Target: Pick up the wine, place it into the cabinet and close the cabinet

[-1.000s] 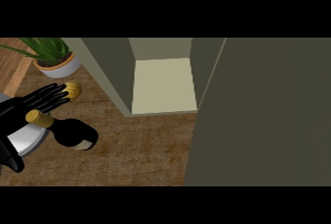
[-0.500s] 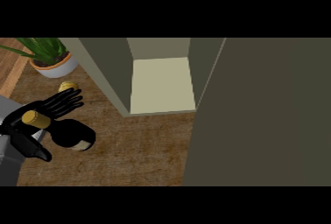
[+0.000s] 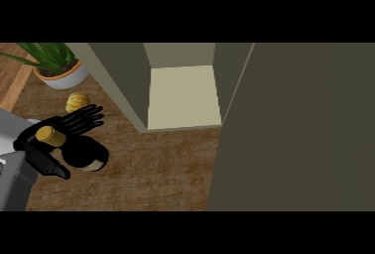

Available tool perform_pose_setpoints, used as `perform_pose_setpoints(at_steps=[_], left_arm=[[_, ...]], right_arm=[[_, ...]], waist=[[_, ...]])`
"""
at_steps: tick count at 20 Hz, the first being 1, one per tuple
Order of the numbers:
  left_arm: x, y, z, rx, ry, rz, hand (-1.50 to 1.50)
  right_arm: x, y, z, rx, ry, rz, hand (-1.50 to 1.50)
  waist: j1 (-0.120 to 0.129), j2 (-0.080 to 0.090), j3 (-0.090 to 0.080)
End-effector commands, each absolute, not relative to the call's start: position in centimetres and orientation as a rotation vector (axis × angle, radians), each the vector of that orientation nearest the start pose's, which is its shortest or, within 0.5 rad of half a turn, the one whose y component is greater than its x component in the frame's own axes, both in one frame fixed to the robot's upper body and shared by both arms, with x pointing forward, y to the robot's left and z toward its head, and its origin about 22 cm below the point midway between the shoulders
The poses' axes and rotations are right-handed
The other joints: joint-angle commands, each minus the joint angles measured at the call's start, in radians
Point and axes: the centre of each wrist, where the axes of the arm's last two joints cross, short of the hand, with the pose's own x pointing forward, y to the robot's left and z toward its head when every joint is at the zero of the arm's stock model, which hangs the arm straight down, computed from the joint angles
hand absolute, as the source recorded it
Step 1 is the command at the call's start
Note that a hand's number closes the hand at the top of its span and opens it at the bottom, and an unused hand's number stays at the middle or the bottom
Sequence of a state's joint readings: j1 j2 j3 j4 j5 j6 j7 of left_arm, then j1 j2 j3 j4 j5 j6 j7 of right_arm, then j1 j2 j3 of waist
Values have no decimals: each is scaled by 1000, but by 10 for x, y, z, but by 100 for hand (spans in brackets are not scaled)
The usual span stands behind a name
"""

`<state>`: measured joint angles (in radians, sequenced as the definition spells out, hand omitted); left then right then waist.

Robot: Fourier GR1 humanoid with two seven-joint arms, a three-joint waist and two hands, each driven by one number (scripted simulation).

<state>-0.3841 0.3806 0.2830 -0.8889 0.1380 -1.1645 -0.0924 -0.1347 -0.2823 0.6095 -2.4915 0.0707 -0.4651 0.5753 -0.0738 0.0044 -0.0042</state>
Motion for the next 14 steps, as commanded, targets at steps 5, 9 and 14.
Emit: perform_pose_setpoints(at_steps=[5,9,14], left_arm=[[312,370,-24,-933,-1325,-599,-150],[305,368,-35,-942,-1344,-557,-150],[304,374,-40,-946,-1325,-524,150]], right_arm=[[103,-166,209,294,-1955,173,-150],[102,-165,207,284,-1950,180,-150],[107,-165,205,278,-1946,199,-150]], waist=[[-1,2,-5],[0,1,-5],[-1,7,-5]])
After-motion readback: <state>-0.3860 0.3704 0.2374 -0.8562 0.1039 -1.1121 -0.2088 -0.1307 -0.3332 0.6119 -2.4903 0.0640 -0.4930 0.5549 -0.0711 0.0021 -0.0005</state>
